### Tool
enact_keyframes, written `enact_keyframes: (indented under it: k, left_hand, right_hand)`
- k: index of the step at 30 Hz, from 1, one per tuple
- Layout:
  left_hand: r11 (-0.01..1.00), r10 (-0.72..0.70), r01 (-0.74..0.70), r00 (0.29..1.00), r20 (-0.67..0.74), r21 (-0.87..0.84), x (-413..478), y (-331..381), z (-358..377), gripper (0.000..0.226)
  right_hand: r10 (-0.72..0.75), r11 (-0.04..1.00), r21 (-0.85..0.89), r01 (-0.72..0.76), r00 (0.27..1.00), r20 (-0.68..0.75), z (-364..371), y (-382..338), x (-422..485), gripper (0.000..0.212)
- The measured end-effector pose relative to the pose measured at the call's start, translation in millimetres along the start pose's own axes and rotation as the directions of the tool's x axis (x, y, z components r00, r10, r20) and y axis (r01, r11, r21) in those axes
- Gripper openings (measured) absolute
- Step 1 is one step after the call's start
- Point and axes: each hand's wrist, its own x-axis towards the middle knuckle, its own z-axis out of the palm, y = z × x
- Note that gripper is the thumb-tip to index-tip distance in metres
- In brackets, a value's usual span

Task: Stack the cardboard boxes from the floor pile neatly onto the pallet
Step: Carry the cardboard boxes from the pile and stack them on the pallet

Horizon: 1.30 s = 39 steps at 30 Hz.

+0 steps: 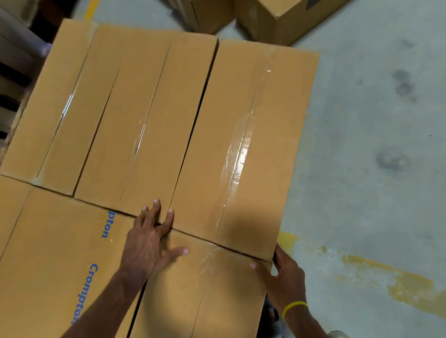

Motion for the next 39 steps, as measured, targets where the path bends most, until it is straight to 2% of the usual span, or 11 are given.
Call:
enact_keyframes:
  k: [4, 6, 8, 11, 14, 19, 22, 25, 28, 33, 39]
  left_hand:
    - [0.997, -0.044, 0.041, 0.998, 0.048, 0.059, 0, 16, -27, 0.112]
    - [0.995, -0.080, 0.067, 0.977, 0.199, 0.069, -2, 26, -42, 0.109]
    - [0.995, -0.095, 0.087, 0.957, 0.275, 0.041, 0, 33, -64, 0.097]
    - [0.998, -0.045, 0.049, 0.993, 0.111, -0.031, 28, 42, -119, 0.056]
    - [0.993, -0.049, 0.044, 0.998, -0.045, -0.114, 92, 51, -179, 0.039]
    - [0.975, -0.048, -0.001, 0.975, -0.216, -0.224, 239, 74, -262, 0.071]
    - [0.985, -0.047, 0.001, 0.965, -0.258, -0.173, 327, 81, -295, 0.098]
    - [0.969, -0.154, 0.102, 0.962, -0.227, -0.225, 390, 75, -318, 0.113]
    - [0.945, -0.220, 0.181, 0.968, -0.119, -0.272, 426, 65, -329, 0.111]
    - [0.960, -0.138, 0.154, 0.987, 0.085, -0.232, 447, 68, -326, 0.097]
    - [0.965, -0.033, 0.048, 0.998, 0.061, -0.258, 431, 67, -313, 0.098]
  right_hand:
    - [0.074, 0.997, -0.029, -0.071, 0.992, 0.103, -17, -14, 5, 0.064]
    - [0.151, 0.988, -0.061, -0.144, 0.982, 0.115, -32, -23, 14, 0.088]
    - [0.194, 0.981, -0.010, -0.194, 0.978, 0.078, -51, -44, 29, 0.097]
    - [0.171, 0.982, 0.083, -0.168, 0.985, -0.038, -89, -100, 70, 0.075]
    - [0.111, 0.984, 0.154, -0.088, 0.982, -0.151, -125, -160, 128, 0.047]
    - [0.059, 0.970, 0.241, 0.004, 0.965, -0.255, -158, -234, 237, 0.044]
    - [0.089, 0.960, 0.279, -0.038, 0.981, -0.175, -168, -261, 308, 0.057]
    - [0.055, 0.968, 0.250, -0.039, 0.997, -0.056, -175, -293, 368, 0.070]
    - [-0.011, 0.984, 0.178, 0.000, 0.998, 0.060, -180, -329, 421, 0.068]
    - [0.057, 0.998, 0.008, -0.059, 0.981, 0.187, -168, -350, 454, 0.034]
    - [0.042, 0.998, -0.040, -0.038, 0.991, 0.129, -158, -329, 434, 0.015]
